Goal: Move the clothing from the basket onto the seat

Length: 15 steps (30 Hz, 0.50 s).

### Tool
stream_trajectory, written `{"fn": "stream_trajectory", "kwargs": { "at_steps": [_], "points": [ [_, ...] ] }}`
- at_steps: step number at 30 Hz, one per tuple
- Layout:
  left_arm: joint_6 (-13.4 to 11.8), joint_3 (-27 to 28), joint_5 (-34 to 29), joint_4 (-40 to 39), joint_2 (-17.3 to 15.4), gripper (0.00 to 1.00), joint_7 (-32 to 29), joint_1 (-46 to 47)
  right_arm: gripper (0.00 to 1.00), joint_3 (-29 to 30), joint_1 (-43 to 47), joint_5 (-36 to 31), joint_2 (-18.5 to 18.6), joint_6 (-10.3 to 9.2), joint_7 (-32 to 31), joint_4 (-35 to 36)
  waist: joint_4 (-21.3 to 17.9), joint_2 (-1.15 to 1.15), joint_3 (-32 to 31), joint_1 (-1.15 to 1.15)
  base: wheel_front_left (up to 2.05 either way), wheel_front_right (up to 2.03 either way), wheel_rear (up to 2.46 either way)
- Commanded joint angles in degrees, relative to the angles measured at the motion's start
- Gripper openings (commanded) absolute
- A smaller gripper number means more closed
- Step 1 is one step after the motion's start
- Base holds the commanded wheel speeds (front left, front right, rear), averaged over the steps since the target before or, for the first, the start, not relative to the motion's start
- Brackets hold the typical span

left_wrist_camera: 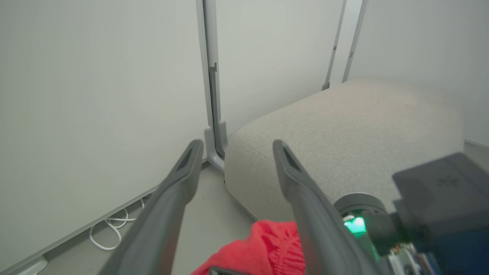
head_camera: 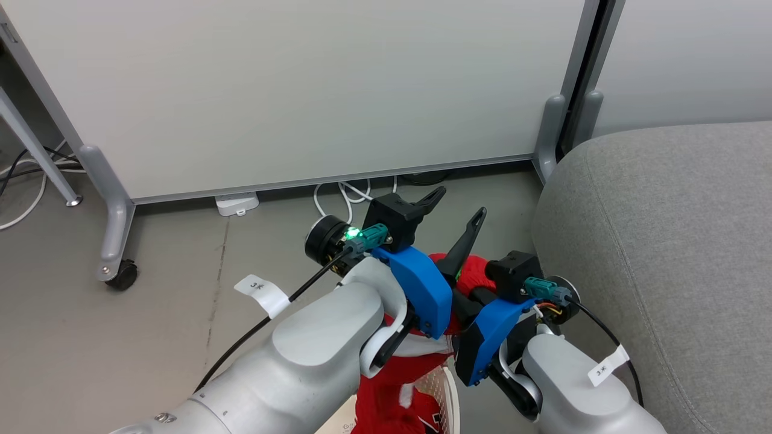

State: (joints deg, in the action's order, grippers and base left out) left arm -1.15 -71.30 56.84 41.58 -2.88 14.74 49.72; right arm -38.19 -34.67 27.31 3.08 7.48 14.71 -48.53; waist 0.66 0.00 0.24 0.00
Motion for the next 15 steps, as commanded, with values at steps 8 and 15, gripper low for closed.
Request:
{"fn": "stream_trajectory", "kwargs": {
  "at_steps": [8,15],
  "points": [
    [0.2,5.65,-3.87,-4.17,-3.54,1.0,0.5,-4.9,0.0,1.06,0.92,0.2,0.78,0.03,0.44,0.88,-0.14,0.0,-0.4,0.0,0.0,0.0,0.0],
    [-2.17,16.17,-12.84,-13.61,-7.92,1.0,0.53,-15.61,0.0,1.98,1.27,-0.57,1.17,0.03,0.45,2.25,-0.45,0.0,-0.13,0.0,0.0,0.0,0.0]
  ]
}}
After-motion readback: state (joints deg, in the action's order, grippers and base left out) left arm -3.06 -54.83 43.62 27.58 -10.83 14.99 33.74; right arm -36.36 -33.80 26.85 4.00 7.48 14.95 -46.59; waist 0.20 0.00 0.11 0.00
